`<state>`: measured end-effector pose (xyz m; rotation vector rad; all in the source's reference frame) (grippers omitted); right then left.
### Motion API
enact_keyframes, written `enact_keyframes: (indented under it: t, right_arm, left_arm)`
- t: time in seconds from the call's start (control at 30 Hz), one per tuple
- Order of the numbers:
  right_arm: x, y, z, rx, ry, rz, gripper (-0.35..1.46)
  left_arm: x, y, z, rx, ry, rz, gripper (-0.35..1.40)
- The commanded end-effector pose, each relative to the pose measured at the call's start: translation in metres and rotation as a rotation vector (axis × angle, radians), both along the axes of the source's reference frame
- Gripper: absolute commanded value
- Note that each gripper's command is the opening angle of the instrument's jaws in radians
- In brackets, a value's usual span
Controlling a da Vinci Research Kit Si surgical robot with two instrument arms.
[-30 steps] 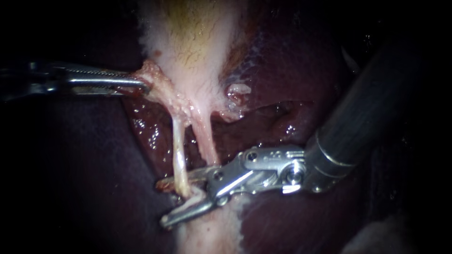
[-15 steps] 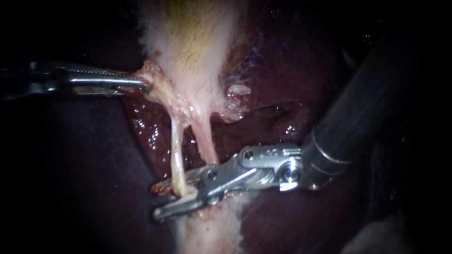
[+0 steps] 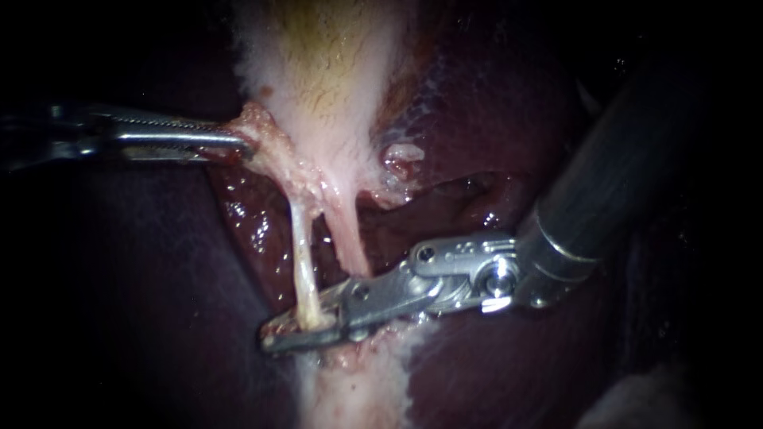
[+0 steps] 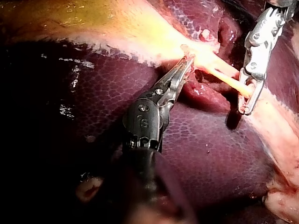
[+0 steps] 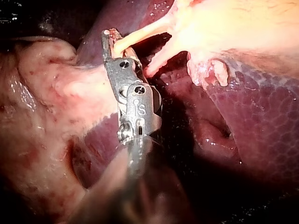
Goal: Clipping first clip left tube
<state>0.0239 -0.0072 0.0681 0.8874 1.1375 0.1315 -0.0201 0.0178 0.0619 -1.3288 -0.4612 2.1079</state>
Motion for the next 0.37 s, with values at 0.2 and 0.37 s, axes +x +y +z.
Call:
enact_keyframes:
  t: [0.2, 0.37]
  right_arm:
    - [-0.0002, 0.0001, 0.0001, -0.001, 0.0, 0.0, -0.35]
    - [-0.0002, 0.0001, 0.0001, 0.004, -0.003, 0.001, -0.35]
  left_arm:
    - [0.0, 0.0, 0.0, 0.0, 0.0, 0.0, -0.35]
    - [0.0, 0.0, 0.0, 0.0, 0.0, 0.0, -0.35]
